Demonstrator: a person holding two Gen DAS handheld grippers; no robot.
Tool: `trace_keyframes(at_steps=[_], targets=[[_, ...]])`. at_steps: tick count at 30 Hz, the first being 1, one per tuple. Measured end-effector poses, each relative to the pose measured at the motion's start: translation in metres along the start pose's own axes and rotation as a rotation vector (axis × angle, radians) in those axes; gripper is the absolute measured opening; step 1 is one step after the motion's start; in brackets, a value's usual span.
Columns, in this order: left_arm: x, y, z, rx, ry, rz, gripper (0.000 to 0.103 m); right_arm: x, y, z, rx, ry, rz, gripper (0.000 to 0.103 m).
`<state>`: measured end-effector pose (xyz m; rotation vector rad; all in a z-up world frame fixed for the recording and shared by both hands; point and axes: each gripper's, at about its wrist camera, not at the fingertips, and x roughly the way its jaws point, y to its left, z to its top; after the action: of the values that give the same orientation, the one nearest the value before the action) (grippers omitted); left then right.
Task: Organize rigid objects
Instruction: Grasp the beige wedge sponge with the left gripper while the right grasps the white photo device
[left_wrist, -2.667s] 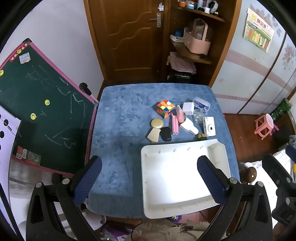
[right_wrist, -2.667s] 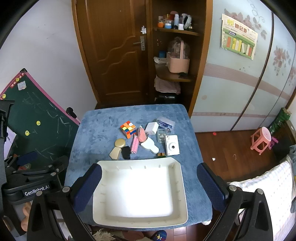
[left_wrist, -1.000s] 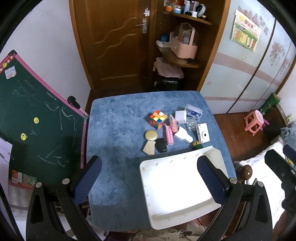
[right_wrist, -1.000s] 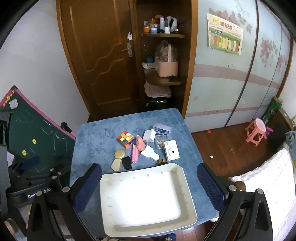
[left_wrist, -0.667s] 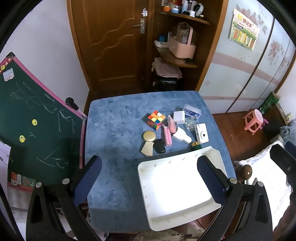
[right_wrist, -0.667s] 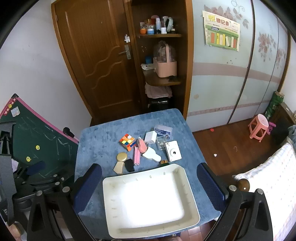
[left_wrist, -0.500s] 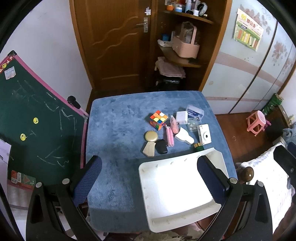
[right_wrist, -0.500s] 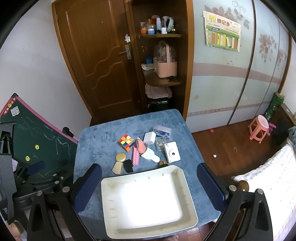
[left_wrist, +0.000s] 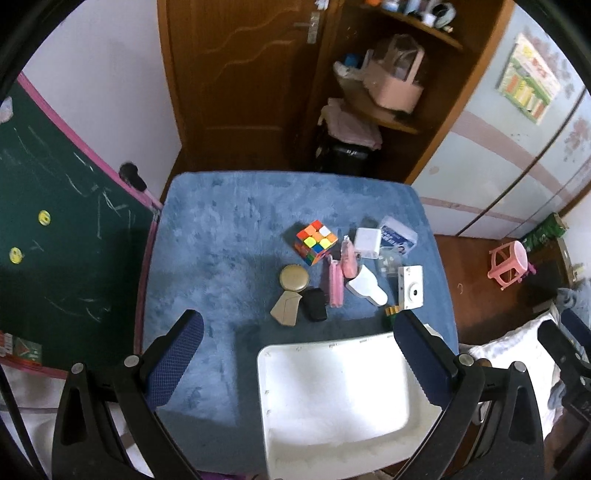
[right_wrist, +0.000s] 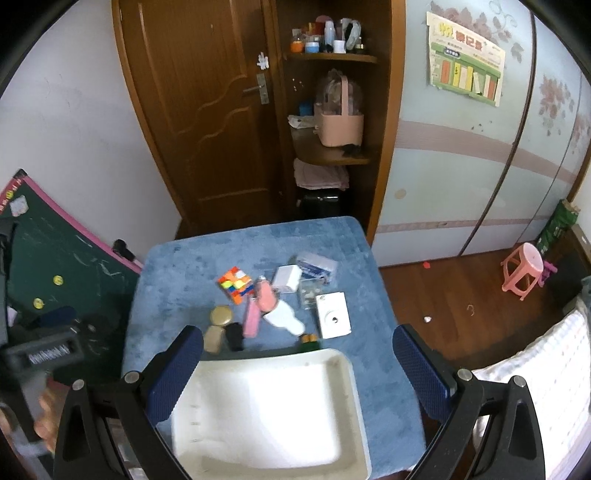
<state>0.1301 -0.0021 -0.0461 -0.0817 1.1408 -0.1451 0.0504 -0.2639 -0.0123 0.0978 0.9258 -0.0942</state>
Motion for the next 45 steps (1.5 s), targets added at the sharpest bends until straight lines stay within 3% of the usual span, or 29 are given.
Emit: trace_keyframes(at_steps=[4, 13, 19, 28, 32, 34, 41, 45], targets=[[0.044, -0.001, 0.002, 0.013, 0.068, 0.053, 0.102, 0.042, -0.025, 0.01, 0.007, 0.055, 0.044, 0.103], [0.167, 0.005, -0.015, 0.066, 0.303, 0.169, 0.102, 0.16, -0.068, 0.024, 0.047, 0.212, 0.055, 0.099], [0.215, 0.009, -0.019, 0.089, 0.364, 0.198, 0.098, 0.236, -0.064, 0.015, -0.005, 0.328, 0.065, 0.09], [0.251, 0.016, -0.012, 0.026, 0.438, 0.178, 0.093, 0.321, -0.055, -0.004, -0.07, 0.445, 0.054, 0.085], [0.262, 0.015, -0.016, 0.026, 0.472, 0.187, 0.092, 0.34, -0.055, -0.009, -0.08, 0.473, 0.05, 0.085], [0.266, 0.016, -0.017, 0.016, 0.489, 0.187, 0.086, 0.346, -0.054, -0.011, -0.085, 0.484, 0.048, 0.084], [0.278, 0.026, -0.022, -0.046, 0.521, 0.152, 0.081, 0.369, -0.052, -0.02, -0.086, 0.53, 0.053, 0.067], [0.287, 0.025, -0.025, -0.078, 0.531, 0.125, 0.073, 0.379, -0.053, -0.024, -0.077, 0.546, 0.061, 0.06]])
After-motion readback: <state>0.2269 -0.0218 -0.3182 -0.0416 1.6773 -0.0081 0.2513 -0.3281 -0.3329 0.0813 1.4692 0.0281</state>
